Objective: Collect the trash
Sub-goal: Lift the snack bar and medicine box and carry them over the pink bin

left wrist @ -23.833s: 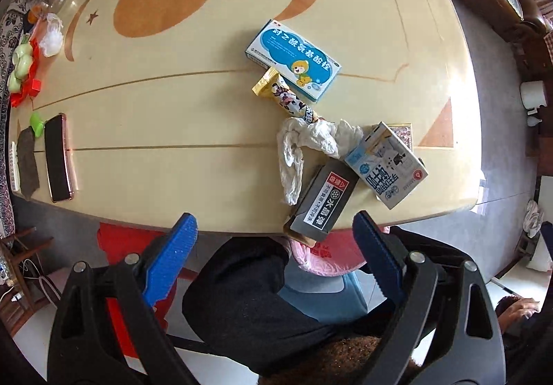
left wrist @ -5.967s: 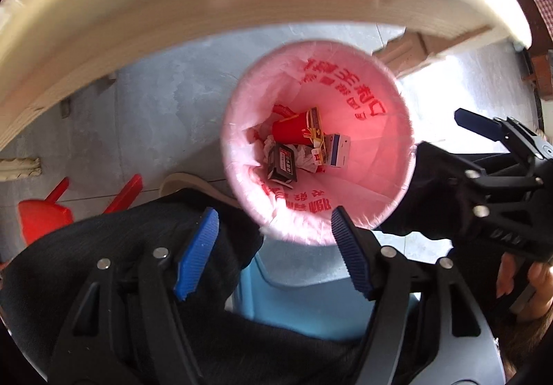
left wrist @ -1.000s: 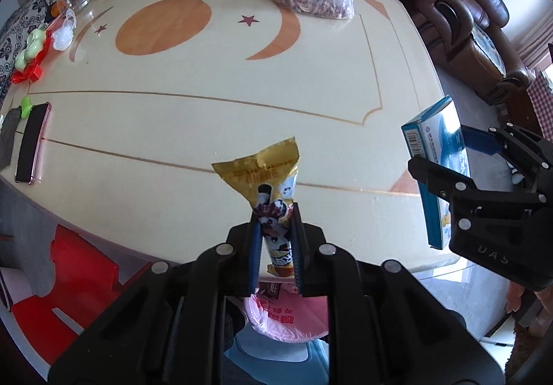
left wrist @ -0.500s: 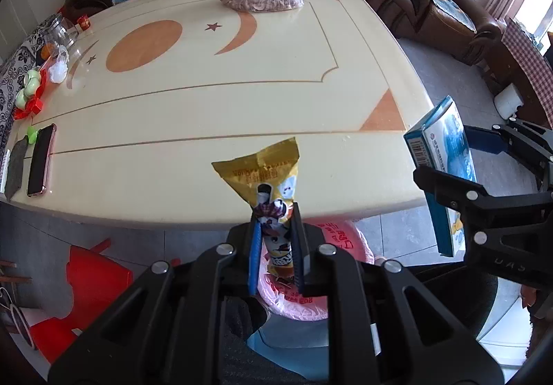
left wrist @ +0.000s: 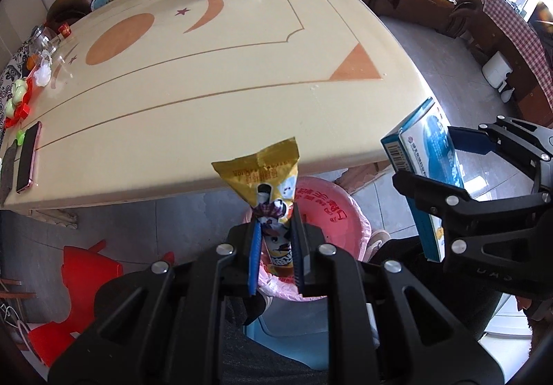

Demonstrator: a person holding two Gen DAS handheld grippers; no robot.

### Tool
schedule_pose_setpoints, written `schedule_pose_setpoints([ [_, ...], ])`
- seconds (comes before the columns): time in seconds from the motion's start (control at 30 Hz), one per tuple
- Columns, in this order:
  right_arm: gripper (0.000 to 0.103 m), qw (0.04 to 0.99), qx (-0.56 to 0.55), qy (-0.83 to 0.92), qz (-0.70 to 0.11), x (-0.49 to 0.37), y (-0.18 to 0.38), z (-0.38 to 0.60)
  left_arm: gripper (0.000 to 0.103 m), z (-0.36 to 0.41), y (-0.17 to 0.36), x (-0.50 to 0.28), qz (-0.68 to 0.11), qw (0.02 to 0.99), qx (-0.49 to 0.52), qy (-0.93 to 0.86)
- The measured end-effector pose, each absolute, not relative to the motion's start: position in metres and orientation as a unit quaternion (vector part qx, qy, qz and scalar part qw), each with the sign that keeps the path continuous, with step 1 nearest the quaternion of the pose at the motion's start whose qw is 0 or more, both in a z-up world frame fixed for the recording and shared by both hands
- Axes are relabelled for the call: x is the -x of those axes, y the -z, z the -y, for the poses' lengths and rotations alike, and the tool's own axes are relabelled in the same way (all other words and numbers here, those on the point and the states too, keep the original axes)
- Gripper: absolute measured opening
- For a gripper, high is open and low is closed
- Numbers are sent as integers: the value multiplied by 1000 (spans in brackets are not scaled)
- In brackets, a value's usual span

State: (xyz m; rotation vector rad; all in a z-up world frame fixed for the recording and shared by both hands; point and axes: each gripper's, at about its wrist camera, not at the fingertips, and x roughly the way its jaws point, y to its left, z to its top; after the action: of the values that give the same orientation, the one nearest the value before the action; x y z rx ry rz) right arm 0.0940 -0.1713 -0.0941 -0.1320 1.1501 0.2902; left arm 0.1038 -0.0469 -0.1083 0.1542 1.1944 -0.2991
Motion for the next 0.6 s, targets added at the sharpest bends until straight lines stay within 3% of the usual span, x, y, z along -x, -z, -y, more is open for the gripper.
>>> schedule_pose_setpoints([
  [0.6, 59, 824, 16, -100, -558, -58, 174, 175, 16, 54, 211, -78, -607, 773, -91, 161],
])
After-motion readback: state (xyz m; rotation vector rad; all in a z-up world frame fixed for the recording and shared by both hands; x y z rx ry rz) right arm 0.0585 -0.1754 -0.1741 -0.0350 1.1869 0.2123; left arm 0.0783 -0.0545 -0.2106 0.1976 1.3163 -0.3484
